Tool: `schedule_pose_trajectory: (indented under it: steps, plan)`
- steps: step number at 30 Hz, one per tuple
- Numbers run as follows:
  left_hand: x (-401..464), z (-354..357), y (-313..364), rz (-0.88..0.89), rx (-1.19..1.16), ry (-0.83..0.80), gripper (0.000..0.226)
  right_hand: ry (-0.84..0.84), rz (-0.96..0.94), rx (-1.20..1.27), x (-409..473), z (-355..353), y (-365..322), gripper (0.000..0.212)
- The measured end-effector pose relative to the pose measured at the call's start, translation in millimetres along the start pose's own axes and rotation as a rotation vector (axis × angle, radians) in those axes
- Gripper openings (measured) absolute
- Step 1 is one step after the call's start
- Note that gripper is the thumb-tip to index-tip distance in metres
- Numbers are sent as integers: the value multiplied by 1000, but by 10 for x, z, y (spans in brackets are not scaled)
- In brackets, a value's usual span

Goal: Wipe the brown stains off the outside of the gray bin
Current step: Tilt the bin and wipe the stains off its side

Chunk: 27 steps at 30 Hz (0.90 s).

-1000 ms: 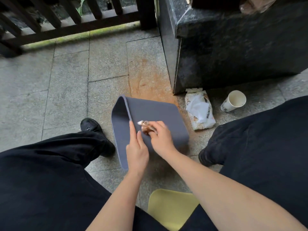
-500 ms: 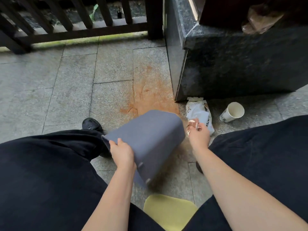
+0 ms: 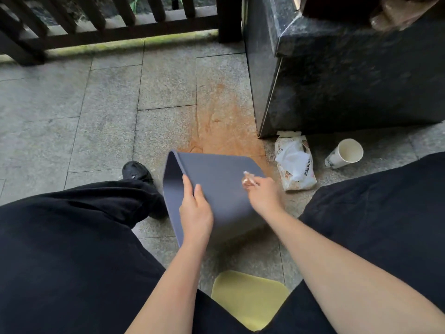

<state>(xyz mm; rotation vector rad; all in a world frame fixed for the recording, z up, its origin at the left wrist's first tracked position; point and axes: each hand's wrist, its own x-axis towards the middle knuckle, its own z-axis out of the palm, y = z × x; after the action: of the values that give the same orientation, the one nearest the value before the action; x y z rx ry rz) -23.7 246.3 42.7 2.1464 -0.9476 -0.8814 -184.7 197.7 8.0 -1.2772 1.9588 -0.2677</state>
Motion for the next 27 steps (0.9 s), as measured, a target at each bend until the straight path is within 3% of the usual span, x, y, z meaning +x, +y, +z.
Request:
schedule_pose_trajectory:
  steps: [4, 8, 13, 16, 20, 27]
  plan:
    - [-40, -32, 61, 61, 26, -48, 51, -28, -316, 109, -571, 255, -371, 17]
    - [16, -60, 54, 17, 6, -27, 50, -30, -335, 250, -720, 286, -421, 17]
    - [26, -84, 13, 10, -34, -25, 50, -29, -419, 173, -630, 306, -360, 17]
    - [28, -86, 5, 4, -34, -20, 50, -2, -335, 130, -353, 274, -230, 14]
    - [23, -45, -4, 6, -24, -38, 50, 67, -66, 46, 82, 144, 88, 16]
    - [11, -44, 13, 73, -32, -85, 50, 131, 257, 95, 344, 103, 402, 19]
